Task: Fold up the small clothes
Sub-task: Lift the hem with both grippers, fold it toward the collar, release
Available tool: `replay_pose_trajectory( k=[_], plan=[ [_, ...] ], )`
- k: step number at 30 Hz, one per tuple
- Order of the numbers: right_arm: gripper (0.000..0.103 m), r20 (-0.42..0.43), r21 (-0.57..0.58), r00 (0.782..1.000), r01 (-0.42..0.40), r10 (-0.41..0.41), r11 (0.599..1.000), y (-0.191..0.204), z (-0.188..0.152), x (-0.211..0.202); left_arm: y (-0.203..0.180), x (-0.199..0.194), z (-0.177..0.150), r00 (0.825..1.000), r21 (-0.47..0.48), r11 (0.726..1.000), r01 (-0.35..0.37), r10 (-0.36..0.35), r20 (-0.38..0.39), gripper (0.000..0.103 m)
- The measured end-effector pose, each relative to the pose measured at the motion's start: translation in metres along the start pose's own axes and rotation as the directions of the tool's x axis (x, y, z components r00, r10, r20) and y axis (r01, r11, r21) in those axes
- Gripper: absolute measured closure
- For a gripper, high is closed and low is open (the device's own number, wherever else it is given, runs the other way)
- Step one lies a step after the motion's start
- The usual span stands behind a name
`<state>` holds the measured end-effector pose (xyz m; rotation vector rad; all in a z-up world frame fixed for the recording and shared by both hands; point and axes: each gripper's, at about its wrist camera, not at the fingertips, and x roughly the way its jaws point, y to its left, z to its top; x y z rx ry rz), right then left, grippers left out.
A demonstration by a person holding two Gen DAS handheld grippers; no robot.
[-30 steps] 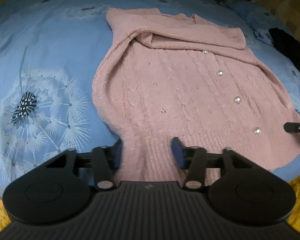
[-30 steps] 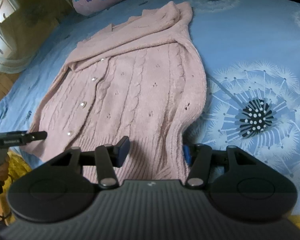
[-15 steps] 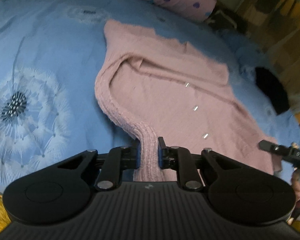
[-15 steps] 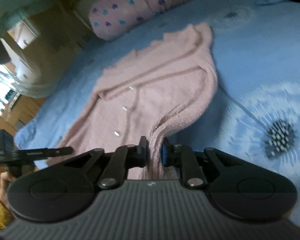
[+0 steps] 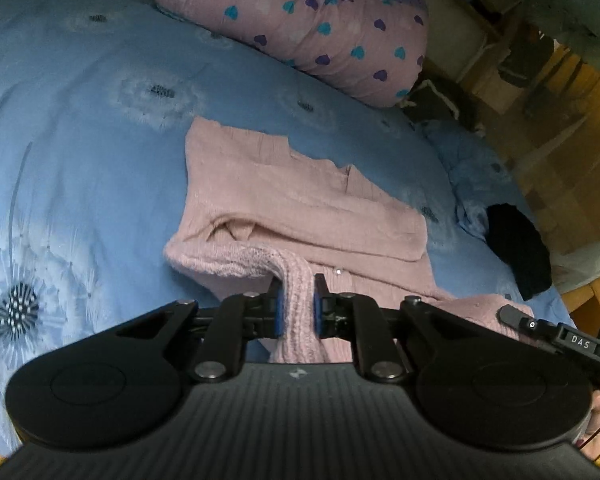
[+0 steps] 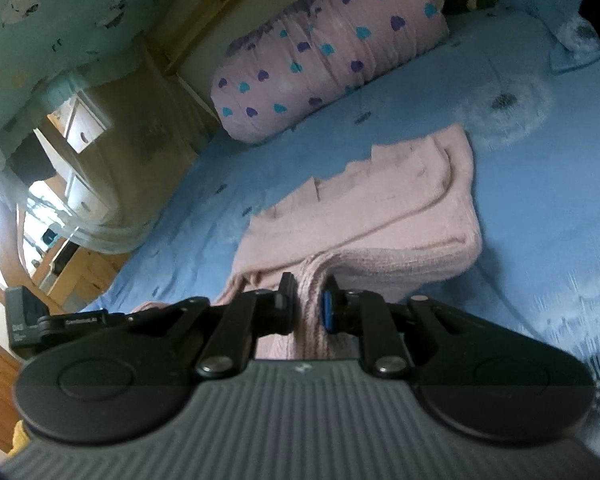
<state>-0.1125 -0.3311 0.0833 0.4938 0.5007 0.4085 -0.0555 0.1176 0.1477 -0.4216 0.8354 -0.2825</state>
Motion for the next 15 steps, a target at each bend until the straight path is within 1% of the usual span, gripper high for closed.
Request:
replay_pose_trajectory(
  k=[3, 7, 11, 15],
  plan=[
    [0.086, 0.016, -0.003, 1.000, -0.007, 0.007, 1.000, -0.001, 0.008, 0.004, 0.001, 0.002, 0.013, 1.000, -0.012, 1.000, 0.002, -0.002, 0.016, 0.087],
    [0.086, 0.062, 0.008, 0.998, -0.014, 0.014, 1.000, -0.005, 0.024, 0.007, 0.001, 0.008, 0.034, 0.999, -0.015, 1.000, -0.007, 0.008, 0.043, 0.087],
    [0.086, 0.104, 0.020, 0.995, -0.013, 0.011, 1.000, -0.011, 0.045, 0.016, -0.005, 0.020, 0.062, 0.997, 0.000, 1.000, -0.028, 0.028, 0.066, 0.087],
    [0.086, 0.137, 0.026, 0.991, -0.011, 0.008, 1.000, -0.017, 0.071, 0.029, -0.007, 0.041, 0.097, 0.995, 0.005, 0.998, -0.055, 0.054, 0.086, 0.088]
  ],
)
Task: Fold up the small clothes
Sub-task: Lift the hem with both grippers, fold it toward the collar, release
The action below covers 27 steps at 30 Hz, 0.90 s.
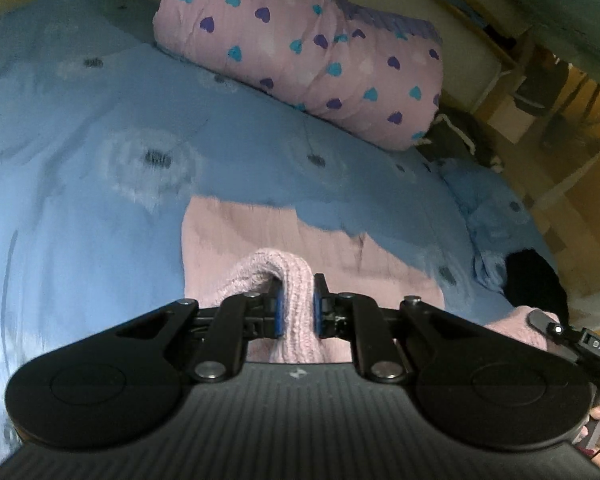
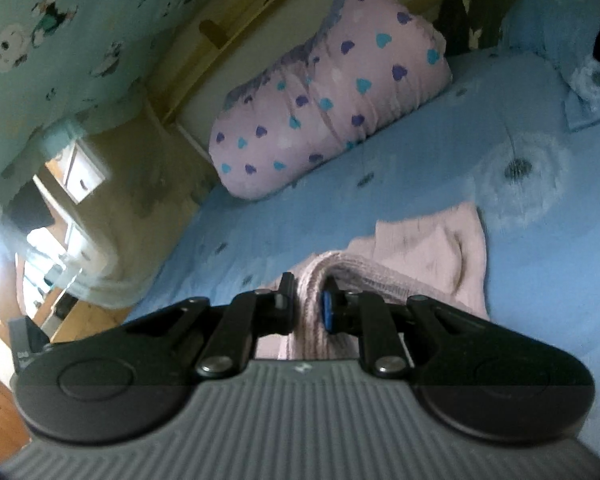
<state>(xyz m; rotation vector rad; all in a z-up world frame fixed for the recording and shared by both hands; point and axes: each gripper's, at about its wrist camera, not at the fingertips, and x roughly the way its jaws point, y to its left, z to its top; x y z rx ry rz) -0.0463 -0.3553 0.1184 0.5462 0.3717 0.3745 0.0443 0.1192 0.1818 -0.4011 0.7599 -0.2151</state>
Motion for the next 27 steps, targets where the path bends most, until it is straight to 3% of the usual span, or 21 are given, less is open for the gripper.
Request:
replay_pose_trajectory(
  k=[6, 10, 21, 27],
  plan=[
    [0.086, 0.028, 0.001, 0.999, 0.027, -0.027, 1.000, -0.014, 0.029, 0.040, 0.005, 0.052, 0.043, 0.998, -0.004, 0.999, -0.054, 0.054, 0.020, 0.088],
    [0.086, 0.033, 0.014, 0.996, 0.081, -0.081, 0.997, -0.034, 0.037, 0.073, 0.016, 0.097, 0.059, 0.995, -0.004, 0.995, -0.101, 0.101, -0.006, 0.088],
    [0.086, -0.029, 0.014, 0.968, 0.250, -0.250, 0.968, -0.096, 0.023, 0.158, 0.060, 0.214, 0.050, 0.967, 0.056, 0.973, -0.223, 0.228, -0.111, 0.088],
    [0.082, -0.035, 0.004, 0.961, 0.274, -0.274, 0.962, -0.106, 0.010, 0.164, 0.055, 0.224, 0.044, 0.964, 0.139, 0.963, -0.232, 0.247, -0.102, 0.086]
  ],
)
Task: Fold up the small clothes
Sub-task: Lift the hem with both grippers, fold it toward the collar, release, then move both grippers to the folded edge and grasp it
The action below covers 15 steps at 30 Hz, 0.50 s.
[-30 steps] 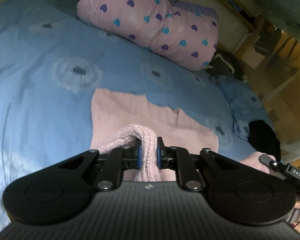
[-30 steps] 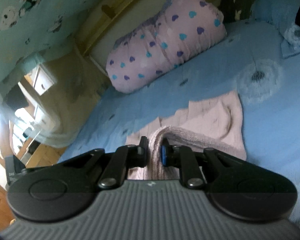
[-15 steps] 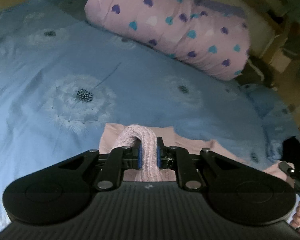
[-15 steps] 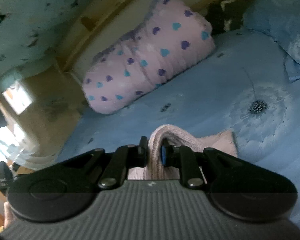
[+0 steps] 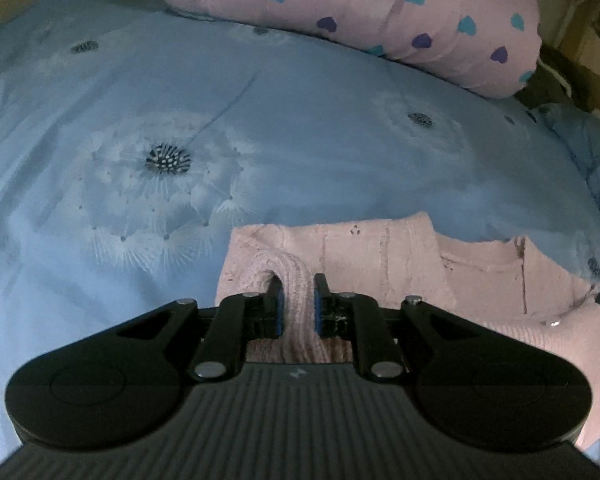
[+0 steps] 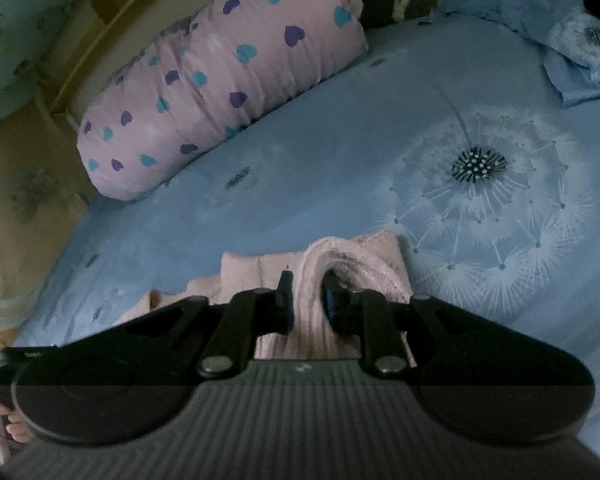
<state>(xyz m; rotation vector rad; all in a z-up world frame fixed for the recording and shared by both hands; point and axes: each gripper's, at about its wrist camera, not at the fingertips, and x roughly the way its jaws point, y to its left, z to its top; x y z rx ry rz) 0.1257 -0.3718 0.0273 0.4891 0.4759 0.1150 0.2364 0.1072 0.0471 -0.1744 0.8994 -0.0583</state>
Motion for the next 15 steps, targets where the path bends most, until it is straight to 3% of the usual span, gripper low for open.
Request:
replay_pose_trajectory(
  k=[4, 7, 11, 15],
  plan=[
    [0.076, 0.006, -0.013, 1.000, 0.015, -0.015, 1.000, 0.007, 0.008, -0.009, 0.000, -0.018, 0.009, 1.000, -0.033, 0.999, 0.012, -0.012, -0.005, 0.081],
    [0.073, 0.026, -0.065, 0.999, 0.034, -0.032, 0.997, 0.019, 0.016, -0.025, -0.001, -0.036, 0.014, 1.000, -0.054, 0.998, 0.026, -0.026, -0.004, 0.073],
    [0.069, -0.001, -0.155, 0.997, 0.079, -0.080, 0.985, 0.034, 0.019, -0.041, -0.011, -0.060, 0.015, 0.999, -0.031, 0.999, 0.042, -0.041, 0.015, 0.036],
    [0.066, 0.009, -0.207, 0.992, 0.125, -0.126, 0.970, 0.046, 0.012, -0.060, -0.019, -0.083, 0.012, 0.998, -0.002, 0.999, 0.041, -0.040, 0.056, 0.031]
  ],
)
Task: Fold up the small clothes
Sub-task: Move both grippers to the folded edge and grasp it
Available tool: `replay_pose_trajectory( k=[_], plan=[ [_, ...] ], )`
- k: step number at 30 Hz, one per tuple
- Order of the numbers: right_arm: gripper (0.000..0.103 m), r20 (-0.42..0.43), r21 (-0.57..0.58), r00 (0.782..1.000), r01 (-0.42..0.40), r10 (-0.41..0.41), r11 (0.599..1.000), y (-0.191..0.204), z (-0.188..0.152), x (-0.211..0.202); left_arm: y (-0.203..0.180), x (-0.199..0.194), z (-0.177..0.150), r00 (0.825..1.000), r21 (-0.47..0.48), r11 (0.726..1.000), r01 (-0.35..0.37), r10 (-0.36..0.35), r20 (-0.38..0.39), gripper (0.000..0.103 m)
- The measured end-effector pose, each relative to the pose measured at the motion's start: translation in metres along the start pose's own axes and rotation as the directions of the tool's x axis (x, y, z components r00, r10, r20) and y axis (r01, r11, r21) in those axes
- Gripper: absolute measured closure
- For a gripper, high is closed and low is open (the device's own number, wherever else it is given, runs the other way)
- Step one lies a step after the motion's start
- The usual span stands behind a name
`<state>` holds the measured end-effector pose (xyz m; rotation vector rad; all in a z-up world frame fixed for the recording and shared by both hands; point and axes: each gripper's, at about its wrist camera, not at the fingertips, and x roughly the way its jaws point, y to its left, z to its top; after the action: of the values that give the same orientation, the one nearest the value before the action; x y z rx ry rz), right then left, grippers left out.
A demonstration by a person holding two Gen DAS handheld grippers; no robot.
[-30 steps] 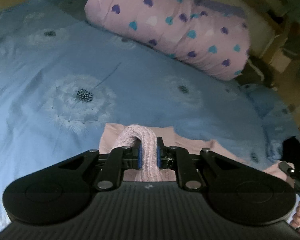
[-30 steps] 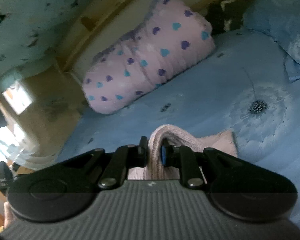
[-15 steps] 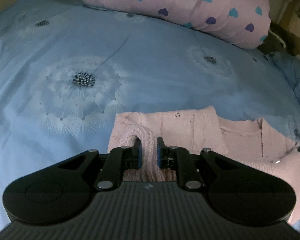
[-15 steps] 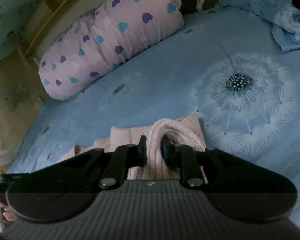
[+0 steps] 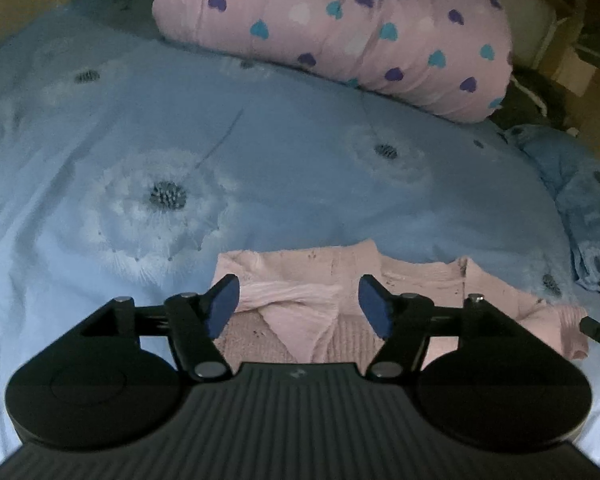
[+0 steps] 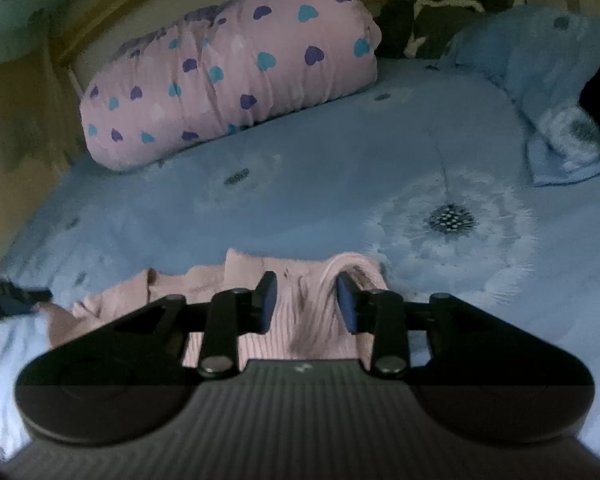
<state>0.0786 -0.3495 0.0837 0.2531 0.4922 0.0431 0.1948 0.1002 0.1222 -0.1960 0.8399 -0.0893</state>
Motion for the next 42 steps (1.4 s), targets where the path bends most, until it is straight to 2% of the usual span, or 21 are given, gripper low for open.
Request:
replay_pose_trajectory(
  k=[6, 10, 14, 16, 18, 21, 24, 30, 33, 37, 42],
  plan=[
    [0.066, 0.017, -0.043, 1.000, 0.002, -0.002, 0.999, 0.007, -0.005, -0.024, -0.017, -0.027, -0.018, 1.000, 0.092, 0.996, -0.010, 0.009, 0.014, 0.031],
    [0.066, -0.072, -0.117, 0.996, -0.060, 0.052, 0.991, 0.020, -0.016, -0.024, -0.030, -0.022, -0.046, 0.999, 0.184, 0.983, -0.009, 0.015, -0.029, 0.031],
    [0.067, -0.195, -0.195, 0.976, -0.134, 0.095, 0.972, 0.036, -0.034, -0.006, -0.043, -0.003, -0.072, 0.995, 0.256, 0.966, 0.012, 0.013, -0.097, 0.031],
    [0.067, -0.239, -0.223, 0.968, -0.130, 0.075, 0.966, 0.043, -0.044, 0.007, -0.048, 0.010, -0.082, 0.993, 0.288, 0.958, 0.010, 0.025, -0.118, 0.031],
    [0.067, -0.257, -0.283, 0.966, -0.110, 0.035, 0.953, 0.050, -0.050, 0.020, -0.051, 0.020, -0.088, 0.993, 0.325, 0.945, -0.015, 0.052, -0.103, 0.031],
    [0.069, -0.236, -0.329, 0.972, -0.091, 0.012, 0.940, 0.056, -0.051, 0.032, -0.057, 0.029, -0.086, 0.996, 0.363, 0.931, -0.048, 0.074, -0.057, 0.031],
    [0.069, -0.183, -0.328, 0.983, -0.052, -0.010, 0.943, 0.058, -0.040, 0.040, -0.062, 0.039, -0.077, 0.997, 0.362, 0.930, -0.061, 0.074, -0.021, 0.031],
    [0.069, -0.129, -0.341, 0.992, -0.035, -0.010, 0.939, 0.062, -0.024, 0.062, -0.061, 0.068, -0.044, 0.997, 0.268, 0.960, -0.079, 0.077, 0.018, 0.031],
    [0.069, -0.087, -0.349, 0.995, 0.007, -0.040, 0.937, 0.066, -0.011, 0.077, -0.057, 0.076, -0.023, 0.994, 0.222, 0.970, -0.103, 0.096, 0.042, 0.031],
    [0.069, -0.033, -0.308, 0.997, 0.057, -0.071, 0.950, 0.059, 0.009, 0.095, -0.047, 0.074, -0.005, 0.992, 0.189, 0.974, -0.123, 0.113, 0.064, 0.031],
    [0.068, 0.012, -0.237, 0.996, 0.084, -0.084, 0.968, 0.038, 0.024, 0.086, -0.022, 0.062, 0.006, 0.986, 0.177, 0.972, -0.153, 0.140, 0.088, 0.031]
  ],
)
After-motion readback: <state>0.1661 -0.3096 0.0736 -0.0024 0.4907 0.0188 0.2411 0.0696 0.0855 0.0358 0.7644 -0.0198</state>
